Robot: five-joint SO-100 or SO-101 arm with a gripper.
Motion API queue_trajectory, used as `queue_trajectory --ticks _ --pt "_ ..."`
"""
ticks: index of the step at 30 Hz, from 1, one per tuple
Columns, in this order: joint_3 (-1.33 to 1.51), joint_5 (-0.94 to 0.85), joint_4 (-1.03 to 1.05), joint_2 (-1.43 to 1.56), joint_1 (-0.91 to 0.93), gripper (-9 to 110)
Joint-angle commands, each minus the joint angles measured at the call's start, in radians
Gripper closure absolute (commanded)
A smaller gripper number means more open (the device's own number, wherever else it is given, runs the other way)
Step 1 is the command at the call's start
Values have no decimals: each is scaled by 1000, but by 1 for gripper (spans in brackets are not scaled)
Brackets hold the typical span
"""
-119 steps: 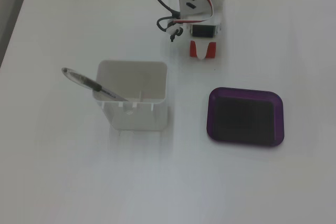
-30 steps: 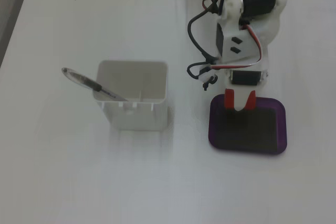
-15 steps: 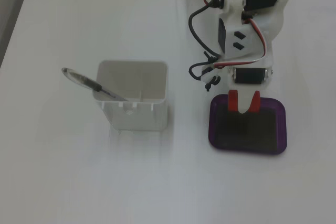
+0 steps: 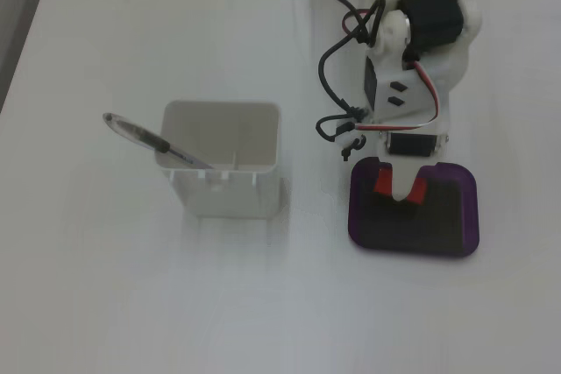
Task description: Pick up the red cube and place it in the box.
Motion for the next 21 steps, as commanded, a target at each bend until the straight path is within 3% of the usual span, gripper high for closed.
queue_trajectory --ticks 1,15,21 --pt "-91 2 61 63 -8 89" --pt "-351 -5 314 328 -14 89" --pt "5 -71 318 646 -8 89"
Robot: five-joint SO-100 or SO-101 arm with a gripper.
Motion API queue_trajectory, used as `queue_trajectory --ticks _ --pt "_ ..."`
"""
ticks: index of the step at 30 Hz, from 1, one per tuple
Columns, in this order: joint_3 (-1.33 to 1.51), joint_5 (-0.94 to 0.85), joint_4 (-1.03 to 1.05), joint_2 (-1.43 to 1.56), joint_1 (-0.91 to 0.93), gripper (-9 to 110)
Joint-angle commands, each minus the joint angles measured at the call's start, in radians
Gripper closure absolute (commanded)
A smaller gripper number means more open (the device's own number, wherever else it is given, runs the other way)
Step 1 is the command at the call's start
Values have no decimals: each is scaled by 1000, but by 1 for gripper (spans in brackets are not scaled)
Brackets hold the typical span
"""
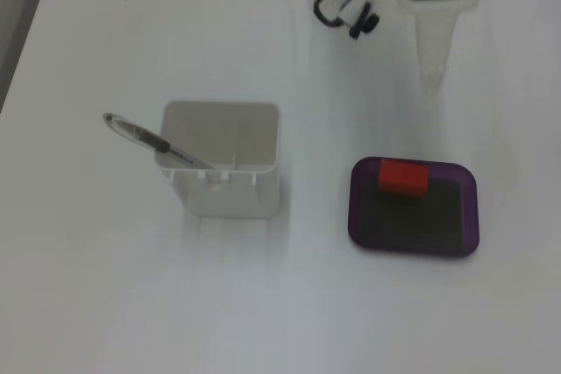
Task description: Pick up the red cube and place it in the box.
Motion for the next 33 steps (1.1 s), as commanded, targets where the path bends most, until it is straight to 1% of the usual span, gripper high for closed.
queue_trajectory --ticks 1,6,9,15,21,24,27,33 --pt "268 -23 3 276 9 89" --pt "715 -25 -5 666 12 89" --pt "969 -43 -52 900 12 89" --pt "1552 -103 -238 1370 23 89" --pt "2085 -138 -459 1812 153 89" --pt "2232 -138 -491 1991 229 89" --pt "2255 -140 -472 2131 278 89" --pt "2376 -127 -483 2095 298 89"
